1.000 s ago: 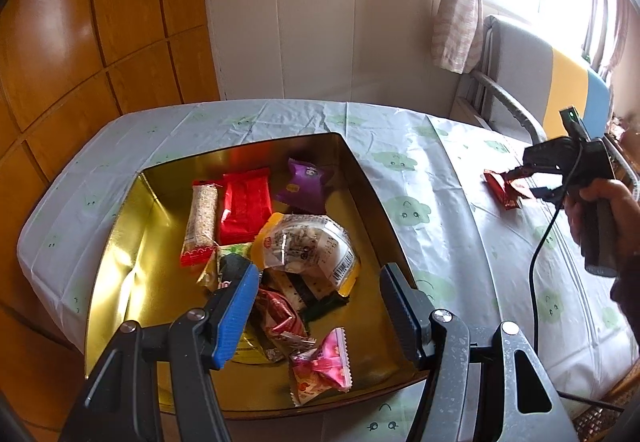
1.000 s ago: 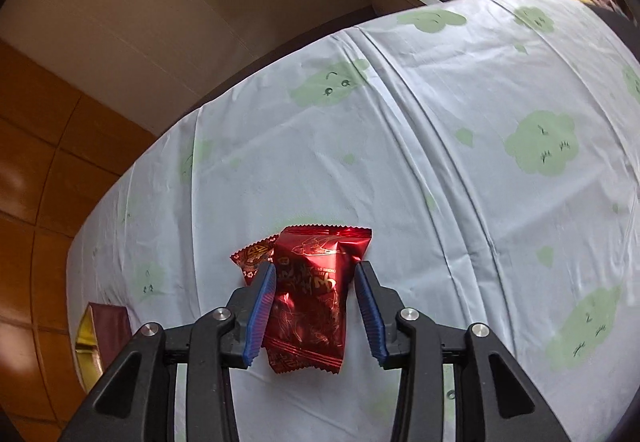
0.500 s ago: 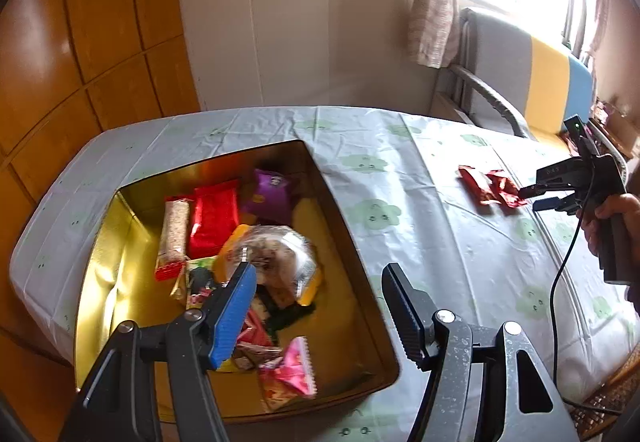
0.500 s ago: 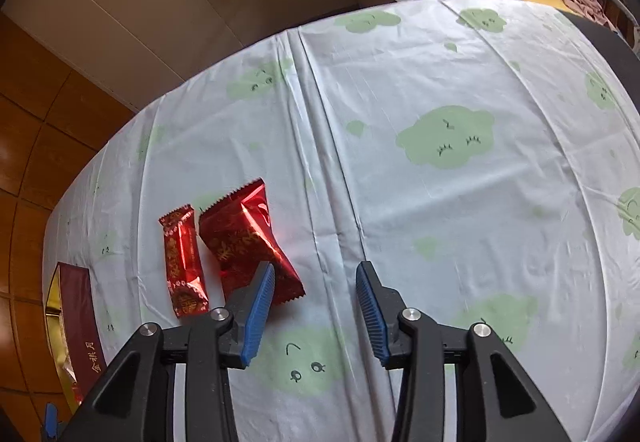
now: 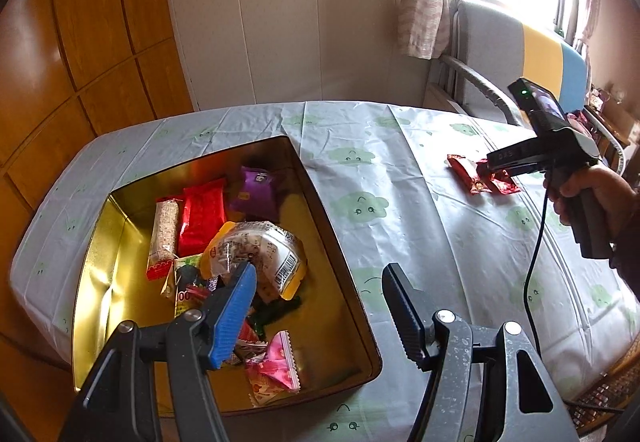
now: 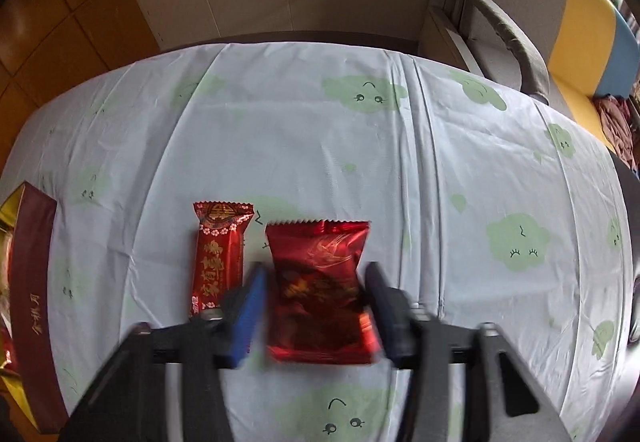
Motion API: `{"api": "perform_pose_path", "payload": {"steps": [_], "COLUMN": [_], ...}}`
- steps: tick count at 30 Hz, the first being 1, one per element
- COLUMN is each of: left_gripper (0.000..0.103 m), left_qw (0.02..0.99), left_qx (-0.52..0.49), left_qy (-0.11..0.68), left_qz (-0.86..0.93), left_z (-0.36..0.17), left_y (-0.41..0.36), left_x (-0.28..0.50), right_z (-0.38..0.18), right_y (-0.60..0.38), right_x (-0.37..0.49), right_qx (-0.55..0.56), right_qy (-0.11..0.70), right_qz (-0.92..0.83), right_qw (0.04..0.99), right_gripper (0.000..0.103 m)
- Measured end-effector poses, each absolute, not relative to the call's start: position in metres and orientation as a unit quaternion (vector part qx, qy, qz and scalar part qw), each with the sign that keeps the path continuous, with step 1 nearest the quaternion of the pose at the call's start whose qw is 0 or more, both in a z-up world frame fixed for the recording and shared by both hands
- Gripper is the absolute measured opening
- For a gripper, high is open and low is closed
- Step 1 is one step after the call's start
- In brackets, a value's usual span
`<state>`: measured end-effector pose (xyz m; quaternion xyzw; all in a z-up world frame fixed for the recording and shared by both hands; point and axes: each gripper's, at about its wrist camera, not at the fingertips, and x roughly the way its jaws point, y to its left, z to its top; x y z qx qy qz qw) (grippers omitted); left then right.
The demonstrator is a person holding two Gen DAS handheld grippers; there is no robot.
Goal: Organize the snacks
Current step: 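Grasp the red gold-printed candy bar with the left tool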
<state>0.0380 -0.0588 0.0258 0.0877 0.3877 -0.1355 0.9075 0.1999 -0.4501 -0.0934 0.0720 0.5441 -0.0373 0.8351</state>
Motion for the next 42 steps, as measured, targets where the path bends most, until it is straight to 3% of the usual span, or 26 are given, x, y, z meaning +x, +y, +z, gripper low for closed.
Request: {"api": "perform_pose_path", "payload": {"steps": [15, 32, 38, 42], "left_gripper": [0.066, 0.065, 0.052, 0.052], "left_qw": [0.892, 0.840, 0.821, 0.815], "left_qx": [0.119, 0.102, 0.098, 0.092], "left_qy": [0.392, 0.475, 0.506, 0.519], "left_qz": [-0.192, -0.244, -0.244, -0.240], "left_z": [0.031, -0.007, -0.030, -0.040], "left_y": [-0.114, -0.246, -0.284, -0.300], "left_x": [0.047, 0.141, 0.174, 0.187], "right_z": [-0.099, -0.099, -0.099, -0.101], "right_y": [-0.477, -0.503, -0.499, -0.499], "right_x": [0.114, 0.116, 0.121, 0.122], "right_qx": [-0.013, 0.032, 0.025, 0.023], "right_qy": [0.577, 0.582, 0.584, 0.584], "right_qz": [-0.004, 0.008, 0.012, 0.014], "right_qw": [0.817, 0.813, 0.811, 0.811], "right_gripper": [0.039, 0.040, 0.040, 0.040]}}
